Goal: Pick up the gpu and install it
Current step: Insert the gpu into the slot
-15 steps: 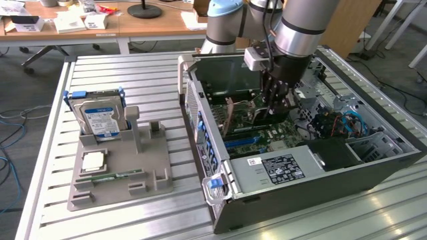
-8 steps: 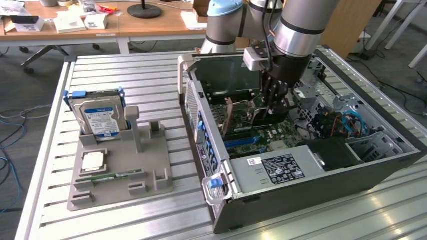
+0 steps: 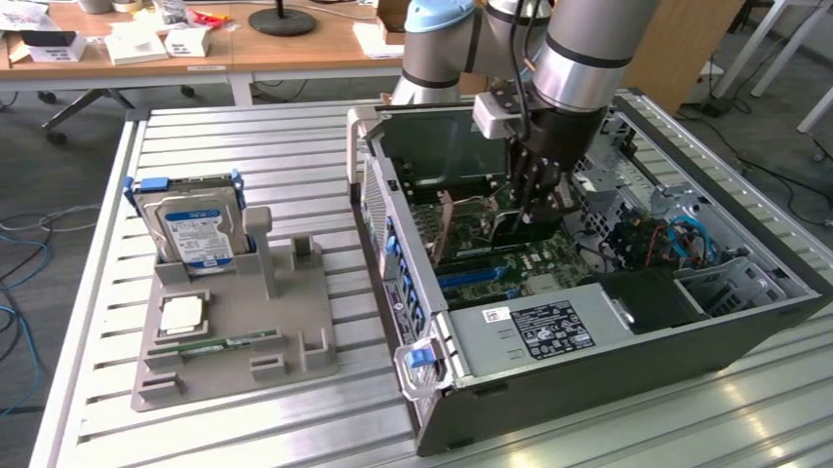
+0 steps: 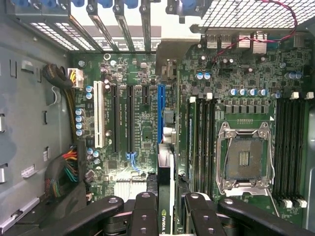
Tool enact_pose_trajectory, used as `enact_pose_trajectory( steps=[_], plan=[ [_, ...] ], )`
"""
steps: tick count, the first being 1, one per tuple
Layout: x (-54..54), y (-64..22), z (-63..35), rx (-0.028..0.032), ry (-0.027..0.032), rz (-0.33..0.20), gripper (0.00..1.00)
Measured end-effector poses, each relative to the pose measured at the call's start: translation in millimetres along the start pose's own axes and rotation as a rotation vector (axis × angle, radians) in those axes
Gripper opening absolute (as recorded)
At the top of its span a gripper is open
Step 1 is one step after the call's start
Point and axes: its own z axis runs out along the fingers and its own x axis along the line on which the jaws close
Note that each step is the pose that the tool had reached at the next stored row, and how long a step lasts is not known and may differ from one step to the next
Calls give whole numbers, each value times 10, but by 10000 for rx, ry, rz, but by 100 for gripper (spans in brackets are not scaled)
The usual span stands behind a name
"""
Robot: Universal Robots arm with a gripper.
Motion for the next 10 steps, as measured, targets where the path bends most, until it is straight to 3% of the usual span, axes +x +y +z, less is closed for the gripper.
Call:
enact_pose_trajectory(
  steps=[10],
  plan=[
    [12,1,2,1,-15,1,26]
  ],
)
